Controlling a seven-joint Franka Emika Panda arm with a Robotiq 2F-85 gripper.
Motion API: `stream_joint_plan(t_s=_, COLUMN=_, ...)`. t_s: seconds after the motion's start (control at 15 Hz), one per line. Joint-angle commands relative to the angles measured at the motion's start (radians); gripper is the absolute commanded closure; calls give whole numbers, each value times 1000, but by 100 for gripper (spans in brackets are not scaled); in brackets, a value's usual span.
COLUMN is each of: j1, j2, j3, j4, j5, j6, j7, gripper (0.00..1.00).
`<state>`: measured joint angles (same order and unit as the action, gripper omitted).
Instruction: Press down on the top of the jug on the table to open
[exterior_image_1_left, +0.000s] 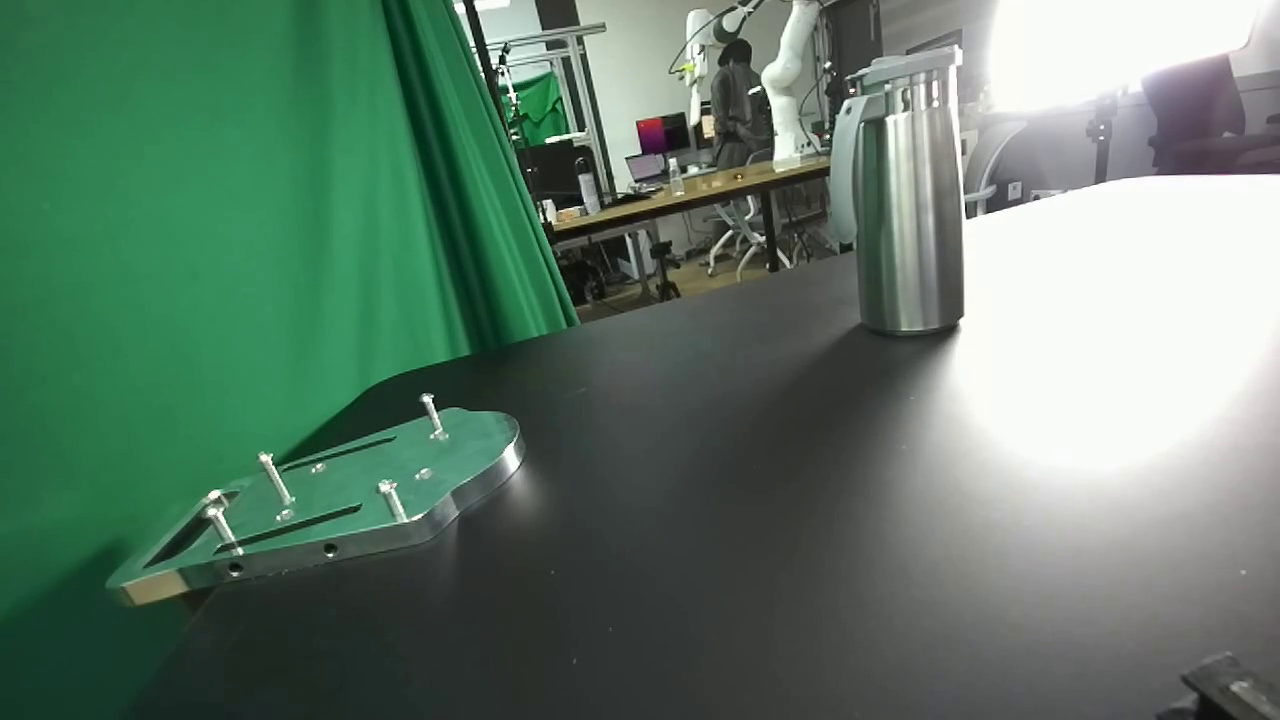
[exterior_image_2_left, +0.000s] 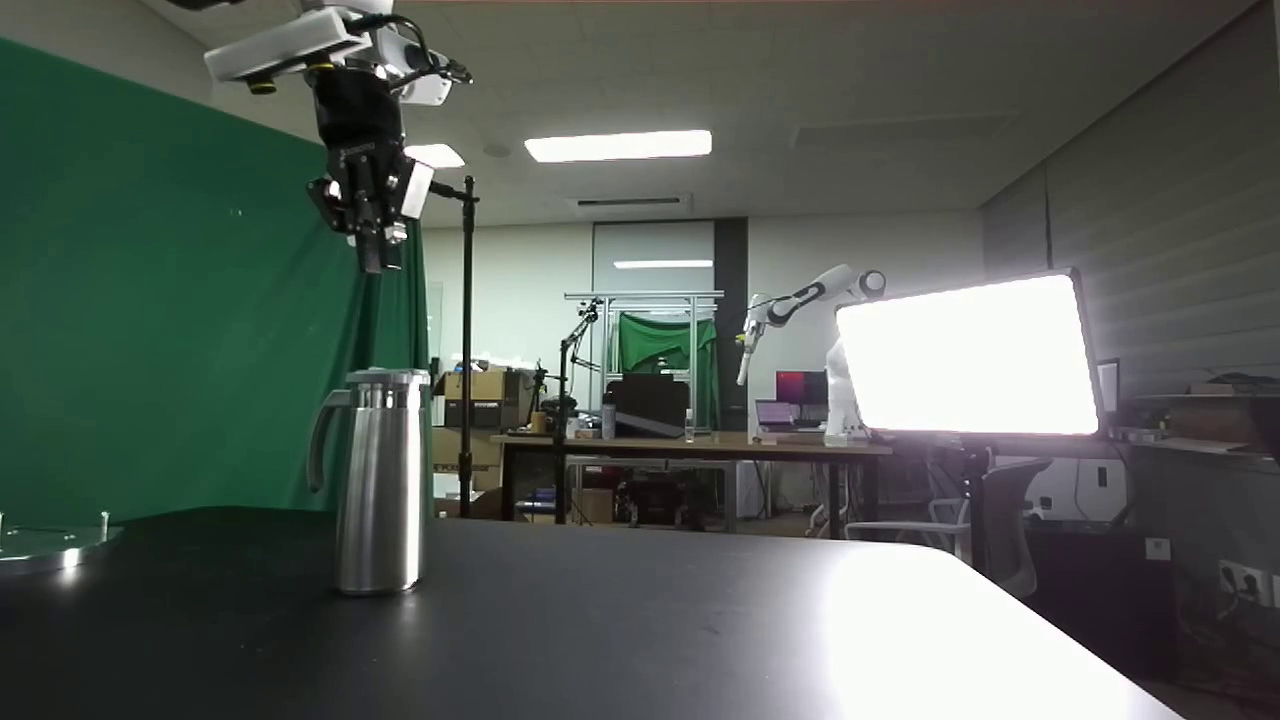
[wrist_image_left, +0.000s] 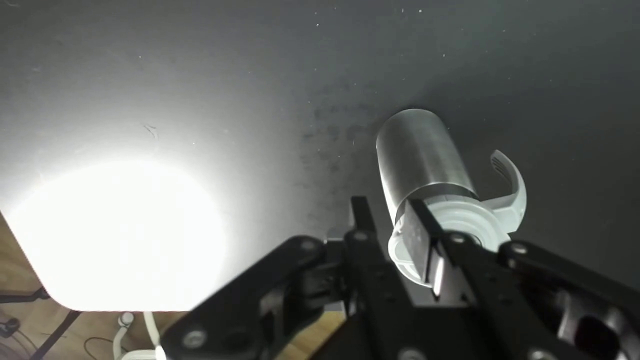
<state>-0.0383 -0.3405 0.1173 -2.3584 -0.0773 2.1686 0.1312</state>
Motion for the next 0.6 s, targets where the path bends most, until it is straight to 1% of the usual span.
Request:
stream_joint_plan(t_s=0.0, j1=13, j2=34, j3=-15, j4=33, j5=-21, j6=1, j7=15, gripper=96)
stream_joint_plan(t_s=0.07, j1=9, j2=75, j3=-15, j4=71, j5=-25, j6=4, j7=17, gripper=100)
stream_joint_plan(t_s=0.2, j1=8, j2=141, j3=-16, j4=129, j5=-29, j6=14, j7=27, gripper=100)
stream_joint_plan(t_s=0.53, j1=29, j2=297, j3=-19, j4=253, j5=-6, j6=45, j7=39, gripper=100)
